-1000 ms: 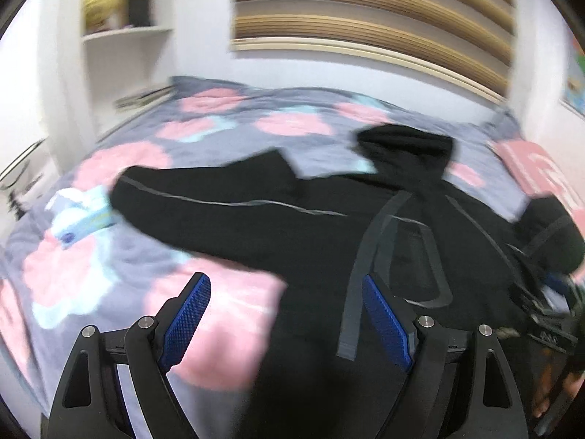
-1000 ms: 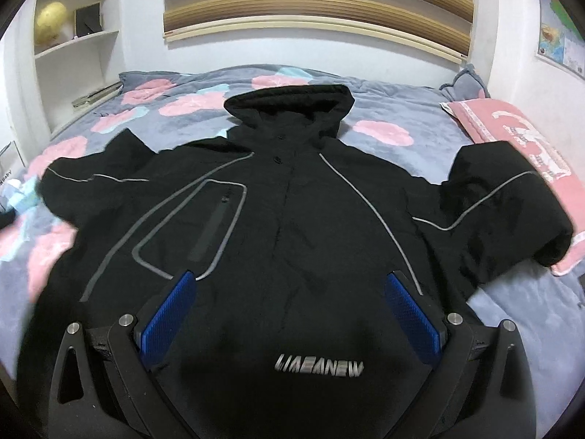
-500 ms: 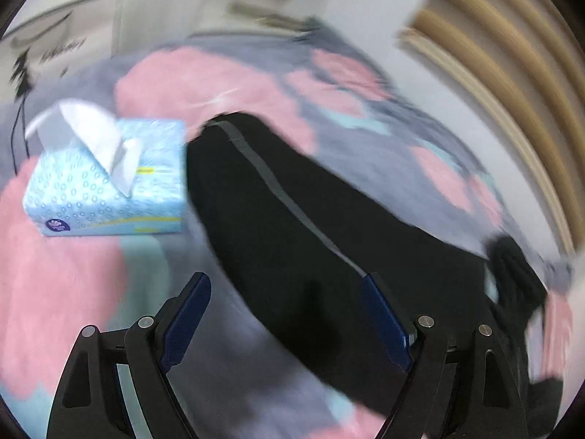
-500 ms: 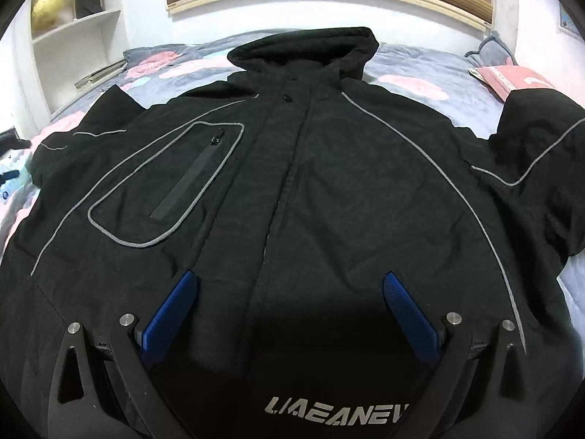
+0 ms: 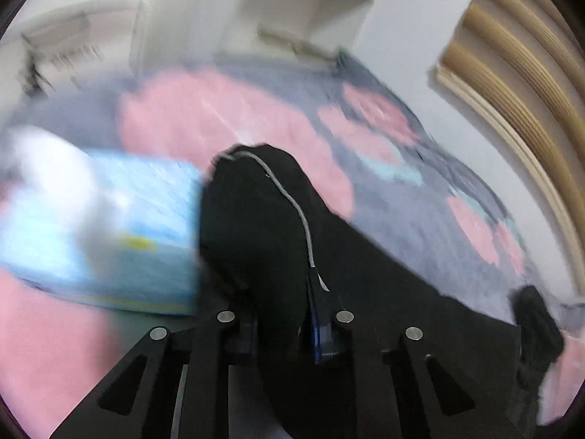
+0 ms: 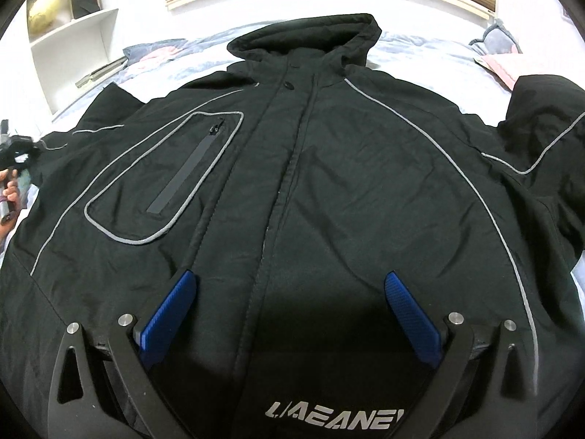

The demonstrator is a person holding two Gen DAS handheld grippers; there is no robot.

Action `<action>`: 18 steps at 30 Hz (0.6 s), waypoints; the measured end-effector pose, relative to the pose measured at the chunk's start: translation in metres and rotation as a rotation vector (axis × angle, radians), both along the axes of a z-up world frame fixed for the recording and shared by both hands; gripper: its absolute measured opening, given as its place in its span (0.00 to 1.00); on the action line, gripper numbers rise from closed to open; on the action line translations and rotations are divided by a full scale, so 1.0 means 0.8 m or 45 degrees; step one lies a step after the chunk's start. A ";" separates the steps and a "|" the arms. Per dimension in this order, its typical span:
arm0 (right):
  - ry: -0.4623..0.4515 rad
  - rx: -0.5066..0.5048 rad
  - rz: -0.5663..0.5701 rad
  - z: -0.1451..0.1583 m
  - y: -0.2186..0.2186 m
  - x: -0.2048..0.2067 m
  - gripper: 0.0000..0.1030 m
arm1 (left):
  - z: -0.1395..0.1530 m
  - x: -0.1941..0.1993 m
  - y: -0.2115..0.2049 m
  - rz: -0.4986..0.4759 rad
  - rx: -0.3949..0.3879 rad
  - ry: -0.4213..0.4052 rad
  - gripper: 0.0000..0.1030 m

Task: Fold large clothes
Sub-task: 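Grasp a jacket sleeve cuff with the left gripper and fold it across the body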

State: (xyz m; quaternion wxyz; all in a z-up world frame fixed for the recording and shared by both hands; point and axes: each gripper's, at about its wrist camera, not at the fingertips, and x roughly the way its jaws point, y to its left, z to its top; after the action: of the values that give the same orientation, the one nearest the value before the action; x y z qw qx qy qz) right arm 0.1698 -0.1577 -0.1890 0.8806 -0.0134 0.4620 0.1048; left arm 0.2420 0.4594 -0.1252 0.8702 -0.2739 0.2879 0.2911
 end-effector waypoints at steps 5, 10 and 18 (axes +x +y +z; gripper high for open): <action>0.003 -0.001 0.001 -0.001 -0.001 0.000 1.00 | -0.023 0.018 0.015 0.011 -0.036 0.177 0.19; 0.003 -0.001 0.002 -0.001 0.000 0.000 1.00 | 0.022 0.006 -0.025 -0.129 0.096 0.076 0.19; -0.002 0.017 0.004 -0.001 -0.004 -0.001 1.00 | 0.159 -0.022 -0.197 -0.567 0.411 -0.145 0.19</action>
State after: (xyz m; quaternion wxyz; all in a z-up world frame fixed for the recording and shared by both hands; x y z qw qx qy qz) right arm 0.1693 -0.1608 -0.1902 0.8809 -0.0081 0.4604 0.1091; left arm 0.2243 0.3016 0.0024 0.9600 -0.0776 0.2414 0.1189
